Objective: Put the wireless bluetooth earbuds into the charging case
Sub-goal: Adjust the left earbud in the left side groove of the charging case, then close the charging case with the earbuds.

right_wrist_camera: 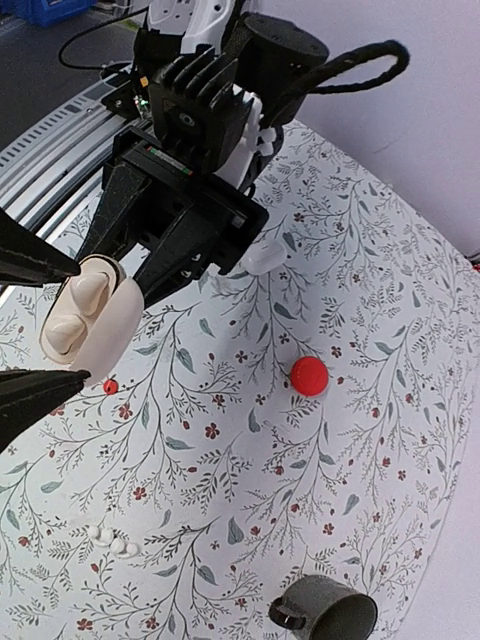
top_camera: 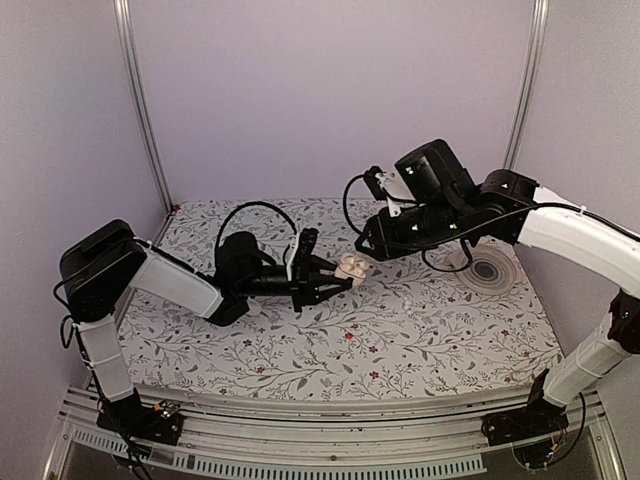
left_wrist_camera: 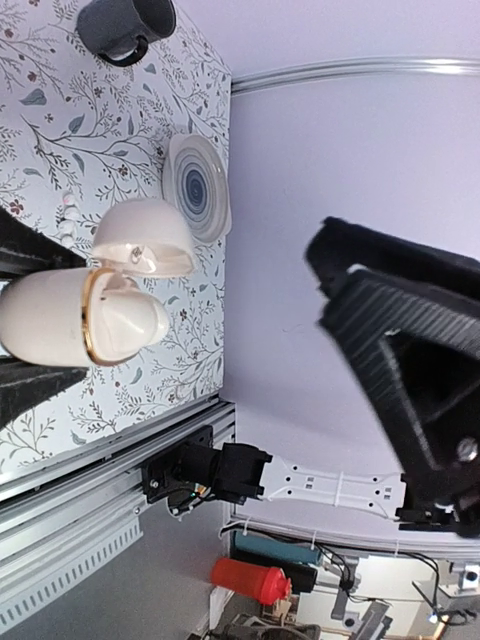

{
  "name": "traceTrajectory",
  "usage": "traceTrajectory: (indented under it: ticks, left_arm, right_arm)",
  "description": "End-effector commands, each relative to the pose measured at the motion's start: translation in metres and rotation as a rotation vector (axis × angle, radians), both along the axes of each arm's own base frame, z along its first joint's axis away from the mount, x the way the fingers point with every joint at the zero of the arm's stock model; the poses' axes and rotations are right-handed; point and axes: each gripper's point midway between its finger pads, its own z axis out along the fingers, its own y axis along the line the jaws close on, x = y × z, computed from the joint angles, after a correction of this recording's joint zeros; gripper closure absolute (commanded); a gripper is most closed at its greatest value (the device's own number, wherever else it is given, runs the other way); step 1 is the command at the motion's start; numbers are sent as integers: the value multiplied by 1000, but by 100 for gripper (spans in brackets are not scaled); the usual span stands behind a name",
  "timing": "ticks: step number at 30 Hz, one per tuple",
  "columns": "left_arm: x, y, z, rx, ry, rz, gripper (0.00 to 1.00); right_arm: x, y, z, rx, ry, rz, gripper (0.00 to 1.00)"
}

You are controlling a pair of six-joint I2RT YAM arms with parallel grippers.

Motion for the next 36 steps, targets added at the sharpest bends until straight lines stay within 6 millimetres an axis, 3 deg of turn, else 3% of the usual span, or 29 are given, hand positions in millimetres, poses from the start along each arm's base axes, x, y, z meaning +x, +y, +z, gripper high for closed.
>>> traceTrajectory:
  ticks: [1,6,13,16,20,25,29,34,36]
  left_arm:
    - [-11,5,24,-63,-55,-27,100]
    - [-17,9,33,-90,-101,-34,100]
    - [-28,14,41,-114,-171,-36,100]
    - [-28,14,41,-105,-164,-34,100]
    - [-21,16,39,-96,-117,-16,100]
    - [-10,23,35,-97,-34,1,100]
    - [4,28,38,-110,36,35,100]
    - [22,25,33,-79,157,75,100]
    - [40,20,17,-6,289,127,100]
  right_arm:
    - [10,-22,18,99,-1,-37,68]
    - [21,-24,-10,141,98,-21,70]
    - [18,12,-43,210,211,117,73]
    - [17,25,-38,250,211,175,74]
    - [9,31,-17,324,156,252,74]
    - [-10,24,17,431,63,328,71]
    - [-16,20,23,438,38,341,71]
    - [13,-6,-13,290,60,133,70]
    - [24,-25,-38,259,113,48,70]
